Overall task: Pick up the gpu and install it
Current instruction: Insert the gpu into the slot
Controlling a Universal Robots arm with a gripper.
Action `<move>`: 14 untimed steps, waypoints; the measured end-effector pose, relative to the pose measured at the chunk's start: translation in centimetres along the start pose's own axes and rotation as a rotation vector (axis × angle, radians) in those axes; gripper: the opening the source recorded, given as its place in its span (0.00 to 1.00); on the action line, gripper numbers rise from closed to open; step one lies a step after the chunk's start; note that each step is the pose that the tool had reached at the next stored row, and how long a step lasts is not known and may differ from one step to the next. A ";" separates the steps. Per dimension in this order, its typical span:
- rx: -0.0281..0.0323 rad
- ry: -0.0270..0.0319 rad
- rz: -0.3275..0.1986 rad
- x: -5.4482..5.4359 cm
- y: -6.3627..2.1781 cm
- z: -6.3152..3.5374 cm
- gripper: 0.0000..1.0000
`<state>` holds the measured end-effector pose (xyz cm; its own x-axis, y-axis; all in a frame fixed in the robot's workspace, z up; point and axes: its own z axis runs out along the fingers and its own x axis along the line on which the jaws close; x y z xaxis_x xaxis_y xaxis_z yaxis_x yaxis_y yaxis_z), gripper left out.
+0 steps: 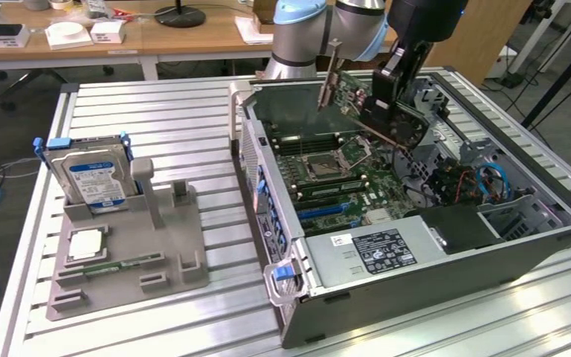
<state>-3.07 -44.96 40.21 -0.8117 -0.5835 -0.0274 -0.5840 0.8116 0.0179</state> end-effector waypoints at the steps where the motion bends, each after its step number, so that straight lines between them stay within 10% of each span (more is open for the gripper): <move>1: -0.0002 0.0002 -0.009 0.0 0.00 0.00 0.27; 14: -0.0030 0.0020 -0.111 0.0 0.00 0.00 0.27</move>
<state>-3.07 -44.96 40.22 -0.7418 -0.6700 -0.0274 -0.6705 0.7417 0.0178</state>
